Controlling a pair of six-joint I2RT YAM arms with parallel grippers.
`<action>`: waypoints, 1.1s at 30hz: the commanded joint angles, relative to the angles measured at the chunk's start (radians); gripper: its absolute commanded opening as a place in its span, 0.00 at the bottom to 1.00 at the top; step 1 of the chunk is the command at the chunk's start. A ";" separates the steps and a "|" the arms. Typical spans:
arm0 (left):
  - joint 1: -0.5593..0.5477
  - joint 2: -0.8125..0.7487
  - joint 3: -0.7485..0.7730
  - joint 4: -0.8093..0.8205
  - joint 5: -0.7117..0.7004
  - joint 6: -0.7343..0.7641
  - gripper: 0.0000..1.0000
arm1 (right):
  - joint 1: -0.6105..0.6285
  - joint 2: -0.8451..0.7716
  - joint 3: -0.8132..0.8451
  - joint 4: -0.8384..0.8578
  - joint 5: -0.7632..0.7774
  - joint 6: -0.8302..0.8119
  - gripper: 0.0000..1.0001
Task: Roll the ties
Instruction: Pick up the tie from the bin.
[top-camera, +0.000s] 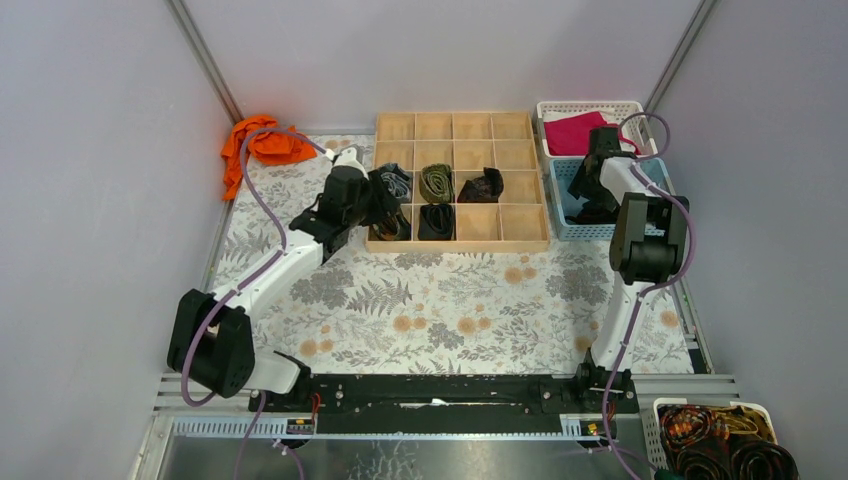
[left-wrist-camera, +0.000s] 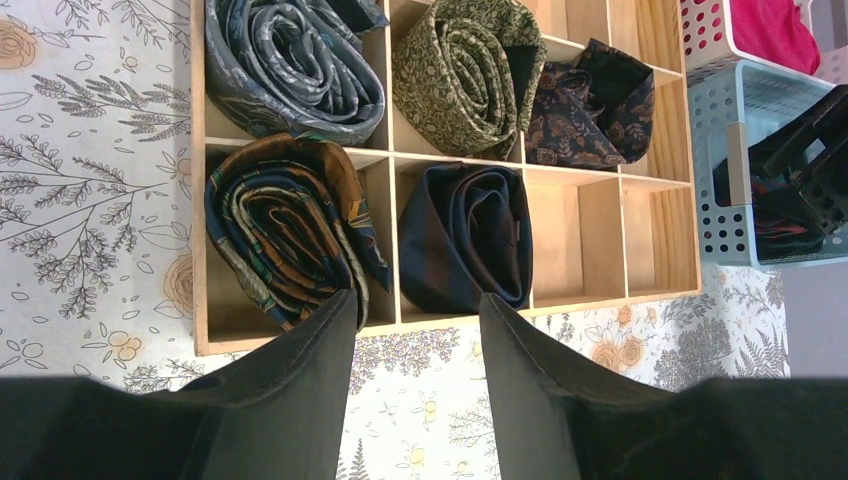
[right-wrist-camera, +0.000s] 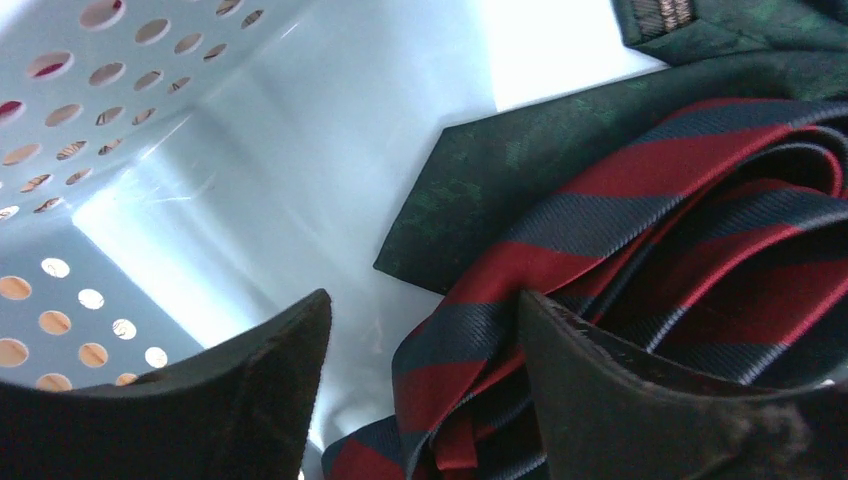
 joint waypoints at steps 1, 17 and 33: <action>0.023 0.005 -0.027 0.071 0.034 0.006 0.55 | 0.003 0.040 0.044 -0.030 -0.055 0.014 0.71; 0.064 0.042 -0.047 0.086 0.078 0.004 0.27 | 0.003 -0.005 0.043 0.051 -0.120 0.025 0.00; 0.071 0.069 -0.034 0.091 0.095 -0.006 0.17 | 0.026 -0.365 -0.122 0.144 -0.317 0.050 0.00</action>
